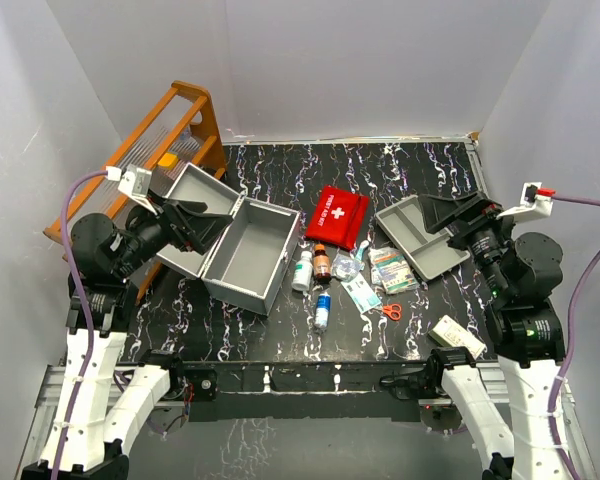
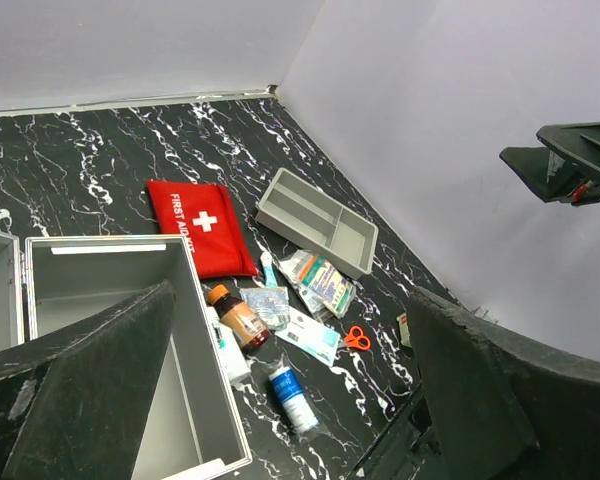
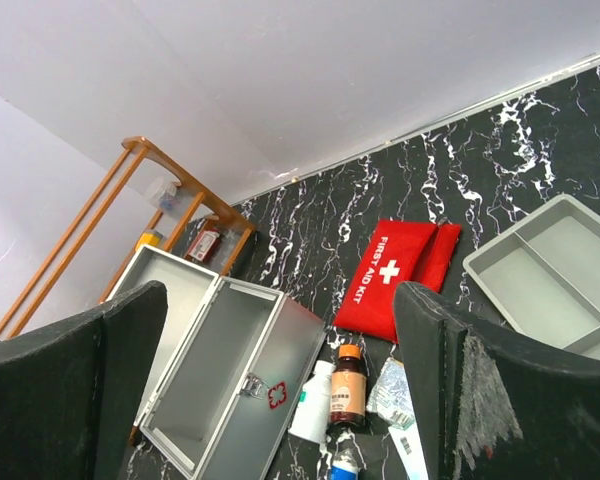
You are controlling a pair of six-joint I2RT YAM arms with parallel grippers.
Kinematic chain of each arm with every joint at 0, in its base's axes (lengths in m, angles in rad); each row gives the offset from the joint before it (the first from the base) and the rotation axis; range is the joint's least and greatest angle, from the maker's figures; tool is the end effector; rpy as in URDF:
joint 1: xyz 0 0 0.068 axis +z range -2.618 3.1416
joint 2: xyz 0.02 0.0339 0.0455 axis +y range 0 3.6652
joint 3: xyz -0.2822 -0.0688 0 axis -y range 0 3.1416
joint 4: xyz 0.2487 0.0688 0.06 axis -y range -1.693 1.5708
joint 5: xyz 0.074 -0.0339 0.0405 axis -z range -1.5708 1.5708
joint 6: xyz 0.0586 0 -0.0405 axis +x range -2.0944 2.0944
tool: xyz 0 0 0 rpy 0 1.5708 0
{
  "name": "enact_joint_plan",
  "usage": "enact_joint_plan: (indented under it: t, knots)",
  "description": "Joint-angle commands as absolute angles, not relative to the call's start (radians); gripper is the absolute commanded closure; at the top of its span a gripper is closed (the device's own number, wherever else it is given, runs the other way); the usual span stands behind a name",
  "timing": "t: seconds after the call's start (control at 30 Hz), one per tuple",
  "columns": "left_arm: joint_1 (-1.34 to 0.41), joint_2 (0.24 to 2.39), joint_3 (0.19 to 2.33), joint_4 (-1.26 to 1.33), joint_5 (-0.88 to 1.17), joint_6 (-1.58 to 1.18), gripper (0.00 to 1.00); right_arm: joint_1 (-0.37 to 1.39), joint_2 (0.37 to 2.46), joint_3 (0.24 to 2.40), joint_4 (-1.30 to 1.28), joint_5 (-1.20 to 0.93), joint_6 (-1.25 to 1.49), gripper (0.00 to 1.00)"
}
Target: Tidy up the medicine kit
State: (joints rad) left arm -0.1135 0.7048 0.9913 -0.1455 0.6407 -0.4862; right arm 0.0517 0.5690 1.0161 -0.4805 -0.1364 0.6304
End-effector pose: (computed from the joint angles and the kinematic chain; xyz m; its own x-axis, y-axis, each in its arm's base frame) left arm 0.1415 -0.0514 0.4412 -0.1937 -0.3549 -0.9146 0.6654 0.6375 -0.3884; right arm 0.1120 0.0138 0.4228 -0.1371 0.5777 -0.8047 -0.1313 0.7946 0.5928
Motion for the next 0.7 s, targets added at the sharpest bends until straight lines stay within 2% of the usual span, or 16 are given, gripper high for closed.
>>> enact_joint_plan:
  t: [0.0,0.17,0.4,0.67]
  knots:
    - [-0.119,0.681,1.012,-0.152,0.640,-0.479,0.01,0.055,0.574,0.993,-0.483,-0.121,0.634,0.04]
    - [-0.121,0.676,1.003,-0.105,0.672,-0.534,0.01,0.054,0.633,0.971,-0.458,-0.101,0.642,0.04]
    - [-0.134,0.709,0.997,-0.106,0.682,-0.478,0.01,0.055,0.771,0.947,-0.360,-0.139,0.667,0.06]
    - [-0.158,0.754,0.925,0.026,0.770,-0.541,0.01,0.055,1.075,1.002,-0.290,-0.294,0.661,0.18]
